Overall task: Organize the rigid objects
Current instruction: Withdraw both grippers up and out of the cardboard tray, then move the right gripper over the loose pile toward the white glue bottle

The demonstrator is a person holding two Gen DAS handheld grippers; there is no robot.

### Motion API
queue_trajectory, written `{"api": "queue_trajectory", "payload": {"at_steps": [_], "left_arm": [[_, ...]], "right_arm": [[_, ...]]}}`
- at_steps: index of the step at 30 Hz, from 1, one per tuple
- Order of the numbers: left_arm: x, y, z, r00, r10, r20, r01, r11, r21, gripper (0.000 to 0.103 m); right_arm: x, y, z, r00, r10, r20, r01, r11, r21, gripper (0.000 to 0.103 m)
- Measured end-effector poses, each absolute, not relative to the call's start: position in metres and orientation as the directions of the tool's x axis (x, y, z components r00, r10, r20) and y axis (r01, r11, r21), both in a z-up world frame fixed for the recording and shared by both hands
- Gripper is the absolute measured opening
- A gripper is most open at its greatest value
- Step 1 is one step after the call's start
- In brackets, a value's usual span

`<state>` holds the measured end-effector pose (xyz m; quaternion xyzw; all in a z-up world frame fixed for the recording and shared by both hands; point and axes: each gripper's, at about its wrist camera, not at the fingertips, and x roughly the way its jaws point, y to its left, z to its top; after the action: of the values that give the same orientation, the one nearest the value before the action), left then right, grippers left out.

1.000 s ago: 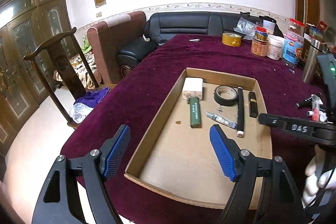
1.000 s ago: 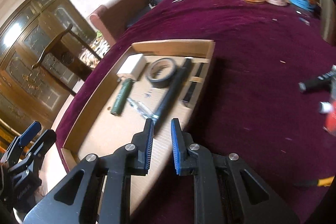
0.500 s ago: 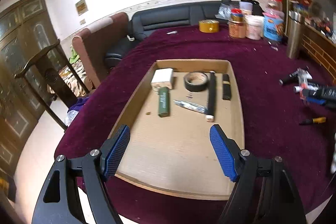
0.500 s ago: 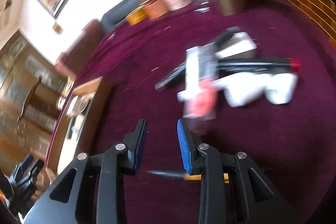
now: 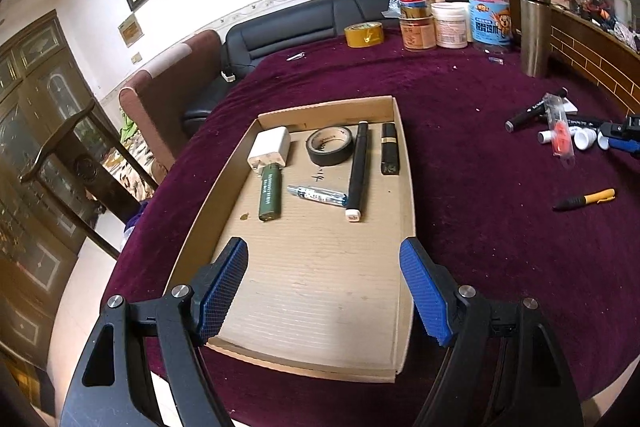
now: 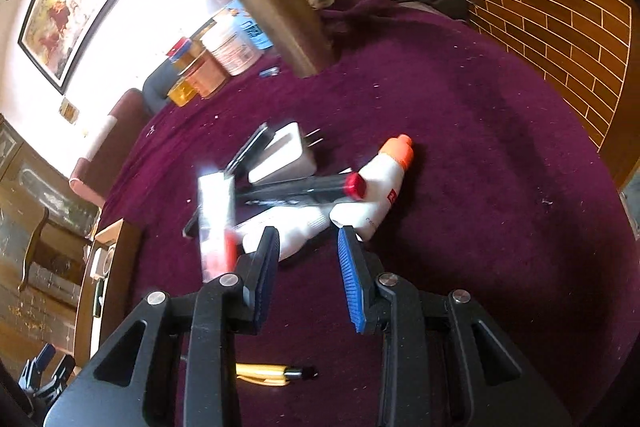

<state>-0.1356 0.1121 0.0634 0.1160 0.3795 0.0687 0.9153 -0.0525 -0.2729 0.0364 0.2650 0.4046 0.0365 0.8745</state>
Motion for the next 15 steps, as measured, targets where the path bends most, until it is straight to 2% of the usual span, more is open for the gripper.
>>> {"api": "queue_trajectory", "payload": {"at_steps": [9,15], "left_arm": [[-0.139,0.111,0.064,0.699,0.192,-0.689,-0.019,0.968,0.249,0.073],[-0.139,0.112,0.062,0.696,0.165,-0.698,-0.001,0.973,0.229,0.073]], "right_arm": [[-0.056,-0.28,0.053,0.706,0.306,-0.639,0.107,0.845,0.524,0.028],[-0.05,-0.296,0.058,0.723,0.231,-0.651,0.179,0.848,0.499,0.028]]}}
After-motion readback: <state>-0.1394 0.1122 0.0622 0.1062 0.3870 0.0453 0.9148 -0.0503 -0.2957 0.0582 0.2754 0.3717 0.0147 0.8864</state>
